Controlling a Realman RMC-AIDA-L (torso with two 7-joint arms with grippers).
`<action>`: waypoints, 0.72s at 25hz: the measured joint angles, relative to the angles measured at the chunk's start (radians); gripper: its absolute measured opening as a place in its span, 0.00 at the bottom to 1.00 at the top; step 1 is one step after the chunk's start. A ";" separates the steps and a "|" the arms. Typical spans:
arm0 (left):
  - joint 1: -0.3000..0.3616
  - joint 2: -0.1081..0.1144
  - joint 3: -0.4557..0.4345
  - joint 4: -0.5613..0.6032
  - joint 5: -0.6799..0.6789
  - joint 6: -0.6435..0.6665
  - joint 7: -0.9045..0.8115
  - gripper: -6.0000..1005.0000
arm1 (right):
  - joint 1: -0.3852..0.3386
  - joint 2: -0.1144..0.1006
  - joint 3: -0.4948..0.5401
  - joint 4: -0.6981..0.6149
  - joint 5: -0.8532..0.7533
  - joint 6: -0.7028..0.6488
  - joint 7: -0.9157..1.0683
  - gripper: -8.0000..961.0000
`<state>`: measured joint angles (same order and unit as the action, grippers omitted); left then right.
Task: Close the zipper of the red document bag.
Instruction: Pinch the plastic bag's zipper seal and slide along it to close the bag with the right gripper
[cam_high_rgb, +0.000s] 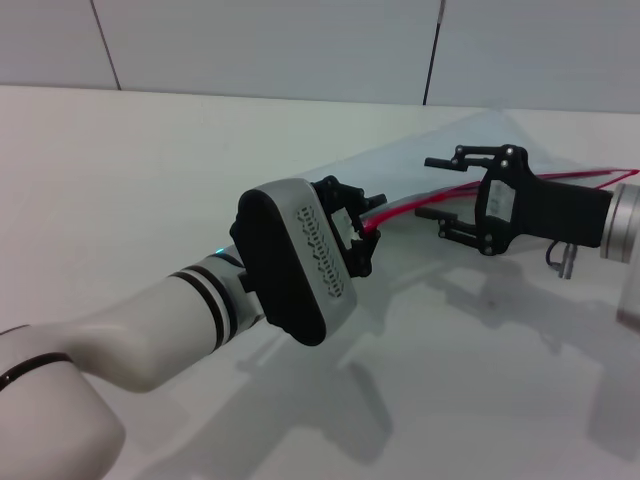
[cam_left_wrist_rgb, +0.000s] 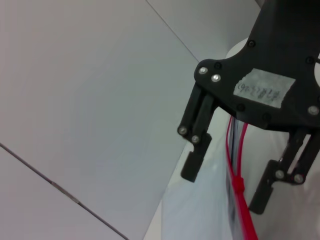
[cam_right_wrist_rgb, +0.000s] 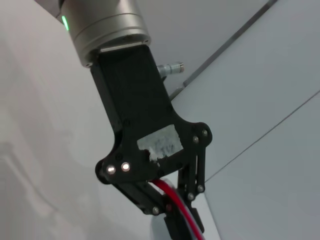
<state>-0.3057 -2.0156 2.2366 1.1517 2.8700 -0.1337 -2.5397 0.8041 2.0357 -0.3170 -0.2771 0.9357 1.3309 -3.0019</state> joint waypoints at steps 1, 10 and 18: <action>0.001 0.000 0.000 0.000 0.000 0.000 0.000 0.06 | 0.000 0.000 -0.005 -0.001 0.000 0.001 0.000 0.72; 0.004 0.004 0.000 0.009 0.000 0.000 -0.001 0.06 | -0.004 0.000 -0.064 -0.011 0.008 0.001 0.000 0.41; 0.004 0.006 0.002 0.010 0.000 0.000 -0.001 0.06 | 0.004 0.001 -0.065 -0.011 0.010 0.001 0.000 0.36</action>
<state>-0.3021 -2.0094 2.2386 1.1613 2.8700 -0.1333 -2.5403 0.8083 2.0371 -0.3820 -0.2884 0.9455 1.3318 -3.0024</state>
